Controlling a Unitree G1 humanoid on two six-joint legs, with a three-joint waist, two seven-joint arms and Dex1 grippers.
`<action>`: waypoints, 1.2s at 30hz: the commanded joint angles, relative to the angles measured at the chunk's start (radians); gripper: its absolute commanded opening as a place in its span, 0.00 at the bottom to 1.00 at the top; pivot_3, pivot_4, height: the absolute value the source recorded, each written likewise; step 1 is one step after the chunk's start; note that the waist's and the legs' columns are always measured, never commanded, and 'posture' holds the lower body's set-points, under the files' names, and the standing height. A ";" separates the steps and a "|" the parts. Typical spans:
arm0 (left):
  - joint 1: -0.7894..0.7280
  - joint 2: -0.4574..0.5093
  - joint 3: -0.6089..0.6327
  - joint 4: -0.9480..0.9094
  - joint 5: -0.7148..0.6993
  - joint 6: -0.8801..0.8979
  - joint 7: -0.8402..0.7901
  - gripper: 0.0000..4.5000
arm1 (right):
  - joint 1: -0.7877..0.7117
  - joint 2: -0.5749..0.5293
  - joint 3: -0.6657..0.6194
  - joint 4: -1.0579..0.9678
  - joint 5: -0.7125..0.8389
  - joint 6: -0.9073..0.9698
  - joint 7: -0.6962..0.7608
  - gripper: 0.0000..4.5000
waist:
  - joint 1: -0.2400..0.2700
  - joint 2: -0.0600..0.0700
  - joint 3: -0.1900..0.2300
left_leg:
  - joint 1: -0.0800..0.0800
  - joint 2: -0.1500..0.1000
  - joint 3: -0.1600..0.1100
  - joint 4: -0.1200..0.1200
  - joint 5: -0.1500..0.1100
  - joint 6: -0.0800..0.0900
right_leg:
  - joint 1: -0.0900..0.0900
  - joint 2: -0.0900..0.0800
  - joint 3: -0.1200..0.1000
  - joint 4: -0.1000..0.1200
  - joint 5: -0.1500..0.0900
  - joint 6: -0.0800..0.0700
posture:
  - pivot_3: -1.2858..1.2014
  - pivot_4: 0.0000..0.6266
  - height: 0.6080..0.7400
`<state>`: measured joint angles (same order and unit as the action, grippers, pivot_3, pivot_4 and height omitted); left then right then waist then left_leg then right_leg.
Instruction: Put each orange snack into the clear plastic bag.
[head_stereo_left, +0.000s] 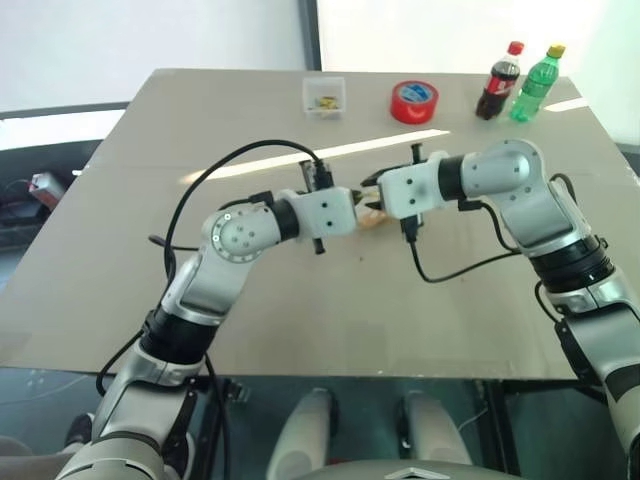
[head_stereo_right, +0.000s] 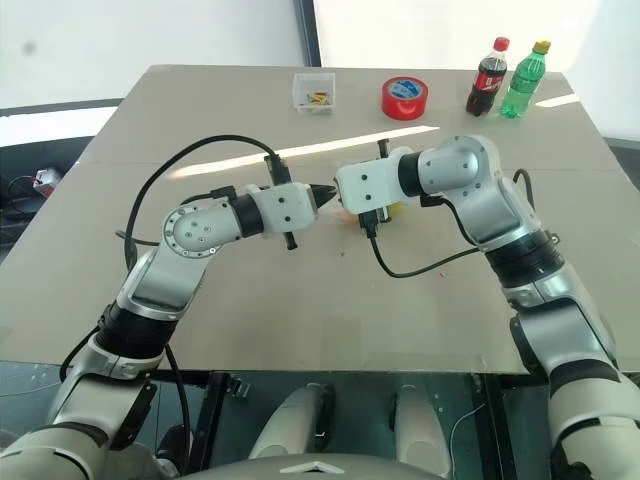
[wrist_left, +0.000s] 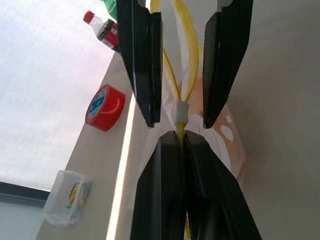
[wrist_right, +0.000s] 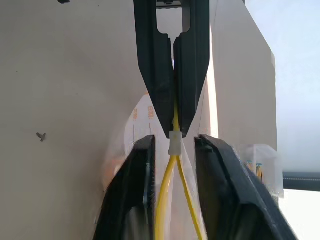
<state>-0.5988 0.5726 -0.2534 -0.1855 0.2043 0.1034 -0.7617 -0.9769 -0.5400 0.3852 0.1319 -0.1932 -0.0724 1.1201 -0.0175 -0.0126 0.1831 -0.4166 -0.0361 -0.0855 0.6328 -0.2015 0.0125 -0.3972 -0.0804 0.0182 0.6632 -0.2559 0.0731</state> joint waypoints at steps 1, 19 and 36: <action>-0.015 0.006 0.021 -0.034 -0.004 -0.007 0.001 0.00 | -0.036 0.004 -0.025 -0.022 0.005 -0.007 -0.015 0.19 | 0.000 0.000 0.000 | 0.000 0.000 0.000 0.000 0.000 0.000 | 0.000 0.000 0.000 0.000 0.000 0.000 | 0.52 0.24 1.00; -0.023 -0.007 0.026 -0.021 -0.008 -0.004 0.007 0.00 | -0.025 -0.014 -0.034 -0.067 0.018 0.034 0.001 0.19 | 0.000 0.000 0.000 | 0.000 0.000 0.000 0.000 0.000 0.000 | 0.000 0.000 0.000 0.000 0.000 0.000 | 0.52 0.24 1.00; -0.011 0.020 0.034 -0.006 0.018 -0.016 0.011 0.00 | -0.025 -0.072 -0.046 -0.029 -0.021 0.038 -0.006 0.01 | 0.000 0.000 0.000 | 0.000 0.000 0.000 0.000 0.000 0.000 | 0.000 0.000 0.000 0.000 0.000 0.000 | 0.52 0.24 1.00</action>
<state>-0.6020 0.5655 -0.2459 -0.1847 0.2122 0.0997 -0.7608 -0.9770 -0.5642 0.3834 0.0975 -0.1924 -0.0337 1.1251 -0.0175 -0.0126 0.1831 -0.4166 -0.0362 -0.0854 0.6330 -0.2016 0.0125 -0.3972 -0.0804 0.0182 0.6634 -0.2559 0.0731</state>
